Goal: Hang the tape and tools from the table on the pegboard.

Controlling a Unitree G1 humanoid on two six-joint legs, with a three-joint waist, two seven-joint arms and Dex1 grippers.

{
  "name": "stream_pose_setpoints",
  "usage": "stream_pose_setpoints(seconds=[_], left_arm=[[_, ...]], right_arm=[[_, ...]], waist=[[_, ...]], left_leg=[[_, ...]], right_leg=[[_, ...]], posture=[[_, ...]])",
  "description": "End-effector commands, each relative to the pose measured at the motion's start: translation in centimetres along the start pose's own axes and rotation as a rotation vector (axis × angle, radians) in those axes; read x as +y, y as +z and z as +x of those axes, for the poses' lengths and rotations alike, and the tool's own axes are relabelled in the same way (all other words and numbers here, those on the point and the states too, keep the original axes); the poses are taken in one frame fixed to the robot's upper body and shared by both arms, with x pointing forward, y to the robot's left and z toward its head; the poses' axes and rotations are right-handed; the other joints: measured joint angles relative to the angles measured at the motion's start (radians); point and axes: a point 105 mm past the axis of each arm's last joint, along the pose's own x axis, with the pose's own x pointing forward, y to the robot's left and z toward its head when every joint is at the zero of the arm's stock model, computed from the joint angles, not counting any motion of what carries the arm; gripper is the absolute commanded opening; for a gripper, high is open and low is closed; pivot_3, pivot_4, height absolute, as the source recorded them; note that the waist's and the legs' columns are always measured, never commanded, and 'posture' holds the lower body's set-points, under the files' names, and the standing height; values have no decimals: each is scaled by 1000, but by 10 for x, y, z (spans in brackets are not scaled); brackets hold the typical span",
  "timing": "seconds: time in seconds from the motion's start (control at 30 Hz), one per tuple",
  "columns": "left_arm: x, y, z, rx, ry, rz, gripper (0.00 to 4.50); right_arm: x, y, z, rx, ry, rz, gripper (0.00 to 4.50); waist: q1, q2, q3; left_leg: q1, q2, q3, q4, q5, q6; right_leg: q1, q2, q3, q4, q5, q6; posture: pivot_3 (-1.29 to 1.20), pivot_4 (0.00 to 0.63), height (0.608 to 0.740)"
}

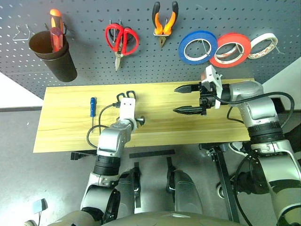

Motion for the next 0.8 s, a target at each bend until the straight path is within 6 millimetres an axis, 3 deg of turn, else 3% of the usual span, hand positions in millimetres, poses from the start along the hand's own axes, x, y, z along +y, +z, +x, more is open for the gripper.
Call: stream_pose_setpoints(seconds=[0.03, 0.4, 0.53, 0.8], left_arm=[[-3, 6, 7, -27, 56, 14, 4500], [-8, 10, 16, -3, 119, -77, 4500], [2, 10, 15, -6, 175, -109, 3627], [11, 7, 17, -3, 206, -140, 941]], right_arm=[[-6, 12, -6, -14, -22, -50, 4478], [-9, 8, -6, -1, -33, -59, 4478], [-9, 9, -9, 2, -30, -58, 4500], [-11, 8, -8, 4, -38, -67, 4500]], waist=[[-2, 0, 0], [-15, -1, 0], [-17, -1, 0], [-16, -1, 0]], left_leg=[[0, 0, 0, 0, 0, 0], [0, 1, 0, -1, 0, 1], [0, 1, 0, -1, 0, 1], [0, 1, 0, -1, 0, 1]], right_leg=[[0, 0, 0, 0, 0, 0], [0, -1, -1, 0, 0, 0], [0, -1, -1, 0, 0, 0], [0, -1, -1, 0, 0, 0]], posture=[[-73, 388, 738], [-81, 379, 738], [-81, 373, 738], [-81, 359, 738]])
